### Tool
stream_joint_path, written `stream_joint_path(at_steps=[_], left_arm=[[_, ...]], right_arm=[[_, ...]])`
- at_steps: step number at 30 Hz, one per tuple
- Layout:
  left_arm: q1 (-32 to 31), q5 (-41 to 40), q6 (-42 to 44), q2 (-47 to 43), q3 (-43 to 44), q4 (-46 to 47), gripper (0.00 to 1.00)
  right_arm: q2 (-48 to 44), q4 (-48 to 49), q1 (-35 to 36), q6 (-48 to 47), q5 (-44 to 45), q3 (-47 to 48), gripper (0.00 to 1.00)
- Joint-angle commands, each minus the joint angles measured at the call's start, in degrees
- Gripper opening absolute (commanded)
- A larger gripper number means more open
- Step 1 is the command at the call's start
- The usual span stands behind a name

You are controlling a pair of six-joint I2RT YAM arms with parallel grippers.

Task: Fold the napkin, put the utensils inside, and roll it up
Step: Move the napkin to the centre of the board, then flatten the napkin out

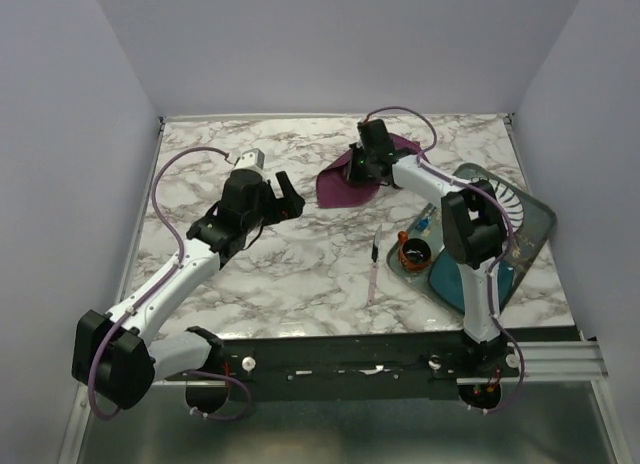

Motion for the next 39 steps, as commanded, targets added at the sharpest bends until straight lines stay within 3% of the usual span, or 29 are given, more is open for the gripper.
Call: stream_joint_path(at_steps=[1,6,7,9,10,12,13,16,22,27,33,36,37,39], left_arm=[[5.46,-2.28,-3.74,0.32,2.72,-10.39,0.99],[9.96,2.56,-5.94,-5.99,-3.61,-8.29,0.96],[10.58,4.31,-6.03,-6.8,-5.1,-8.29,0.96],[11.98,5.9,-5.69,-8.38,-5.73,-8.55,0.96],[12.25,6.52,-5.16,-8.65,-5.91,-8.55,0.96],[12.34,8.53,-4.11,-7.87,-5.21,-8.9,0.97],[12.51,9.41,-2.79,-6.99,-3.81,-9.68,0.99],[12.43,12.48,-1.64,-0.58,-0.74,-13.28,0.99],[11.12,16.19,0.02,11.64,0.32,-11.97,0.97],[5.85,5.76,-0.84,16.05,0.6,-13.03,0.97],[3.11,-4.28,-4.53,11.85,-3.79,-11.46,0.96],[3.2,-6.04,-6.56,8.42,-6.96,-10.31,0.95],[3.29,-7.61,-7.17,7.88,-7.31,-11.18,0.94],[3.55,-8.77,-8.49,7.44,-7.49,-11.97,0.93]], right_arm=[[-10.03,0.0,8.1,2.34,-10.8,-8.87,0.01],[-15.92,2.56,16.27,4.98,-17.65,-15.39,0.01],[-16.28,2.38,17.25,5.07,-19.24,-15.65,0.06],[-18.99,2.38,18.22,5.77,-21.18,-18.27,0.26],[-20.57,2.29,18.13,5.6,-20.66,-19.59,0.44],[-24.09,0.9,17.26,2.64,-15.6,-22.15,0.62],[-28.02,0.36,16.91,0.87,-13.21,-24.33,0.76],[-31.83,-2.28,13.49,-4.32,-5.02,-26.19,0.91],[-26.14,-6.66,3.2,-8.54,-5.46,-21.47,0.91],[-17.01,-8.6,-0.23,-13.72,-9.39,-12.87,0.89],[-9.7,-10.63,-0.24,-16.37,-12.12,-6.25,0.76],[-7.32,-10.89,-0.24,-17.43,-13.1,-4.23,0.64],[-7.06,-10.89,-0.24,-17.6,-13.1,-3.71,0.55],[-6.35,-10.89,-0.24,-17.78,-13.71,-3.44,0.5]])
